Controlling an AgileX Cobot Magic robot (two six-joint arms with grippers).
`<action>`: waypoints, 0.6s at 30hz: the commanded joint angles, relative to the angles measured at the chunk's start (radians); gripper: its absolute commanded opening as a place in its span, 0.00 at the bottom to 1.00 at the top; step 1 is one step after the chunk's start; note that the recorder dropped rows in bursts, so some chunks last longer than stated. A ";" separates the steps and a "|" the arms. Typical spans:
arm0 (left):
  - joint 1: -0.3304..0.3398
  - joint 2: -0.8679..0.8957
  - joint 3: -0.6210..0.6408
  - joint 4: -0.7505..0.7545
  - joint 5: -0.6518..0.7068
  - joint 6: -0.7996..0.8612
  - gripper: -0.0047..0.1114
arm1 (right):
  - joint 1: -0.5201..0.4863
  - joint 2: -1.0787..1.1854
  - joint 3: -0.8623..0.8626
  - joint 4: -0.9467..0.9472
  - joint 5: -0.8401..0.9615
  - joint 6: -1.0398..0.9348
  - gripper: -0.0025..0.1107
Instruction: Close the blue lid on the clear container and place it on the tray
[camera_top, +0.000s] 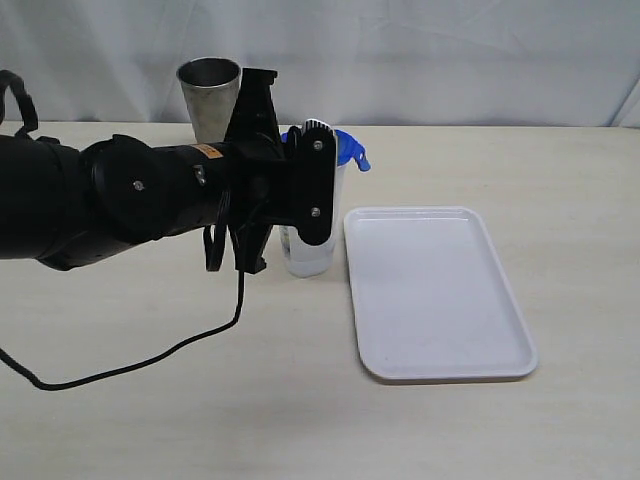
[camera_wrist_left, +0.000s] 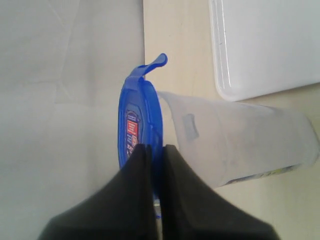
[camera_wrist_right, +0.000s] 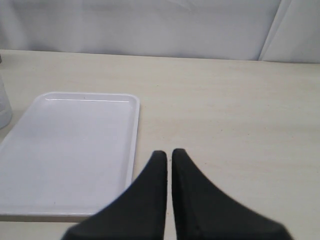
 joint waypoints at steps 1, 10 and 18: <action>-0.001 -0.007 0.006 -0.012 0.014 0.006 0.04 | -0.004 -0.004 0.002 -0.007 -0.004 -0.003 0.06; -0.001 -0.007 0.006 -0.018 0.039 0.006 0.04 | -0.004 -0.004 0.002 -0.007 -0.004 -0.003 0.06; -0.001 -0.007 0.006 -0.015 0.039 0.010 0.04 | -0.004 -0.004 0.002 -0.007 -0.004 -0.003 0.06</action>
